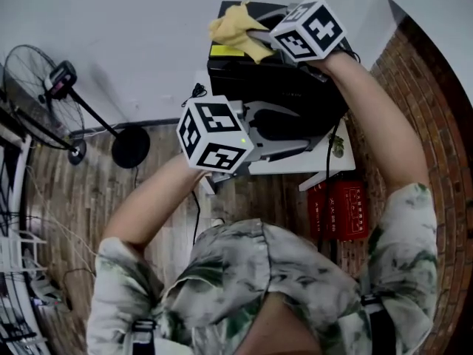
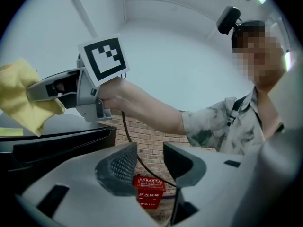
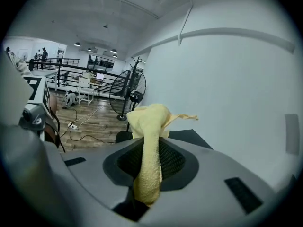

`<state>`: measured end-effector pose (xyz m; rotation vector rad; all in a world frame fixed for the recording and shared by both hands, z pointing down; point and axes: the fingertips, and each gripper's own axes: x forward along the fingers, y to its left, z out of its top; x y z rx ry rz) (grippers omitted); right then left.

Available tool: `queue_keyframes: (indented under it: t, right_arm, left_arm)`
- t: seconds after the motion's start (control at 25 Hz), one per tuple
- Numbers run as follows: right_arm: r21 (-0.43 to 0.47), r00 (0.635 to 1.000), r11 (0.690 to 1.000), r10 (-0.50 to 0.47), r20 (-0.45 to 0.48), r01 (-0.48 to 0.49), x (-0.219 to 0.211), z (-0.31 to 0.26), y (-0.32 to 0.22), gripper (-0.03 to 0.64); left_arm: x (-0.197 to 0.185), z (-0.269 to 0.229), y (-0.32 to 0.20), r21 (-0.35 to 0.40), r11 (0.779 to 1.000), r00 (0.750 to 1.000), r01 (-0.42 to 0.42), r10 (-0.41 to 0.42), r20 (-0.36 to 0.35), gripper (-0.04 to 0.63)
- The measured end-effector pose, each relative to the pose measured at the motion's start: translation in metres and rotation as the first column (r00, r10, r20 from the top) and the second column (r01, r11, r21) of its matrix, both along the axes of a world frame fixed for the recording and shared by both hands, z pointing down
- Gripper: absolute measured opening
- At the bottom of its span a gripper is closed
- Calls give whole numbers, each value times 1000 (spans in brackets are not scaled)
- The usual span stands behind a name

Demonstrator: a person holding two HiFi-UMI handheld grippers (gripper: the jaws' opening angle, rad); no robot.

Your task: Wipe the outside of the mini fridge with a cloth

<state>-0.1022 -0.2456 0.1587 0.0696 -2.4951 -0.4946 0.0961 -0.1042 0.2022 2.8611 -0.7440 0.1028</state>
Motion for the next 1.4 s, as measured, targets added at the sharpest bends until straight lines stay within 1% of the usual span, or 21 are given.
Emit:
queue_keyframes:
  t: [0.16, 0.28, 0.4, 0.52, 0.6, 0.8, 0.96, 1.08, 1.16, 1.2, 1.28, 1.4]
  right_arm:
    - [-4, 996, 998, 62, -57, -62, -3, 21, -23, 86]
    - [0, 991, 993, 117, -71, -118, 4, 27, -43, 86]
    - [16, 977, 980, 197, -81, -196, 25, 32, -67, 86]
    - [35, 955, 959, 282, -93, -280, 54, 36, -93, 86]
    - [41, 935, 941, 339, -100, -337, 76, 40, -110, 86]
    - [71, 874, 882, 472, -118, -467, 135, 42, -151, 86]
    - [115, 812, 821, 570, -125, -559, 177, 44, -183, 86]
    - [140, 769, 779, 626, -130, -611, 200, 44, -203, 86]
    - [155, 749, 760, 649, -131, -631, 208, 43, -211, 86]
    - [160, 745, 755, 655, -129, -636, 208, 41, -212, 86]
    - [160, 749, 756, 653, -117, -634, 200, 34, -212, 86]
    - [135, 778, 779, 624, -71, -612, 172, 14, -200, 86]
  left_arm:
    - [-16, 0, -2, 4, 999, 999, -36, 36, 4, 163]
    - [-27, 4, -5, -3, 998, 998, -59, 59, 10, 164]
    - [-30, 6, -7, -8, 995, 995, -97, 97, 9, 164]
    - [-28, 9, -8, -5, 991, 991, -132, 132, 10, 164]
    - [-25, 11, -7, -9, 988, 988, -157, 157, 7, 164]
    - [-19, 14, -11, -13, 977, 977, -213, 213, 11, 164]
    - [-18, 17, -14, -15, 970, 970, -242, 242, 11, 163]
    - [-21, 18, -15, -14, 967, 967, -254, 254, 14, 163]
    - [-25, 17, -15, -10, 966, 966, -257, 257, 16, 164]
    - [-28, 17, -16, -7, 966, 966, -258, 258, 17, 164]
    - [-35, 17, -16, -5, 966, 966, -259, 259, 19, 164]
    - [-45, 17, -15, -4, 966, 965, -260, 260, 19, 163]
